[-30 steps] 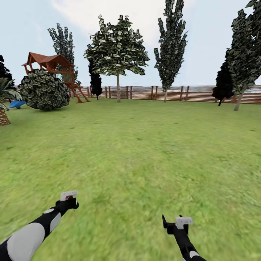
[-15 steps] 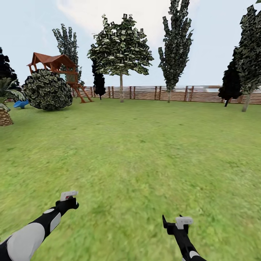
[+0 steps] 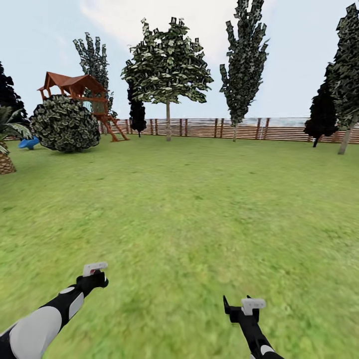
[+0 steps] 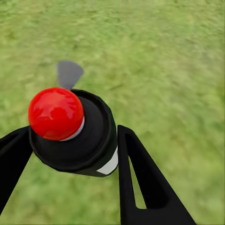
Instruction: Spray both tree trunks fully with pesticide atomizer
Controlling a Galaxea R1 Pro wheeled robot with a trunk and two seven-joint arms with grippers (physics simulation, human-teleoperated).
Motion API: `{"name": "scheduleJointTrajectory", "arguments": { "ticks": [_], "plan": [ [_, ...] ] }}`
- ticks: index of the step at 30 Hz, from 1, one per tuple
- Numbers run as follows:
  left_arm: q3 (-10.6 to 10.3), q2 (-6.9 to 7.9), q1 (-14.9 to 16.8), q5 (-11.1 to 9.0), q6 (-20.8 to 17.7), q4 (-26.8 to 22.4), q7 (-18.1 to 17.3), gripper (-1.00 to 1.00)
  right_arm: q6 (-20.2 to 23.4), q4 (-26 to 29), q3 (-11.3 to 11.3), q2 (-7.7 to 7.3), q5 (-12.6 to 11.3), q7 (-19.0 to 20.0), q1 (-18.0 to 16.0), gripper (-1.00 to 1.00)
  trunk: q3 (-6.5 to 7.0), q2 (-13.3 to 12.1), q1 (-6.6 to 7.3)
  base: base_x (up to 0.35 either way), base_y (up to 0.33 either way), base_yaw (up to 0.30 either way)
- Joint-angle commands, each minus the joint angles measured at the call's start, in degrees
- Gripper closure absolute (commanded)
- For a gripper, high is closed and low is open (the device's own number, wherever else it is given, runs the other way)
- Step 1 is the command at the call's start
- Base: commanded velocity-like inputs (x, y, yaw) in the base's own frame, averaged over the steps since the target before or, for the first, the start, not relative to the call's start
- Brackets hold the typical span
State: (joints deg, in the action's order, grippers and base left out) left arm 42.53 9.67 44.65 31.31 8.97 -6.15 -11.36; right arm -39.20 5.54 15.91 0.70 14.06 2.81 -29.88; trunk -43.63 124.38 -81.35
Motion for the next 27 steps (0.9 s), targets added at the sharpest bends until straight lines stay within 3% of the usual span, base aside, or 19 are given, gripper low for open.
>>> {"name": "scheduleJointTrajectory", "arguments": {
  "ticks": [1, 27],
  "plan": [
    [0.01, 0.0, 0.0, -0.02, 0.0, -0.01, -0.03, 1.0, 0.0, 0.0, 0.0, 0.0, 0.0, 0.0, 0.0, -1.0, 0.0, 0.0, 0.0, 0.338, 0.0, 0.0],
    [0.01, 0.0, 0.0, -0.02, 0.0, 0.0, -0.06, 1.0, 0.0, 0.0, 0.0, 0.17, 0.27, -0.06, 0.0, -1.0, -0.09, 0.0, 0.0, 0.338, 0.0, 0.005]
  ]
}}
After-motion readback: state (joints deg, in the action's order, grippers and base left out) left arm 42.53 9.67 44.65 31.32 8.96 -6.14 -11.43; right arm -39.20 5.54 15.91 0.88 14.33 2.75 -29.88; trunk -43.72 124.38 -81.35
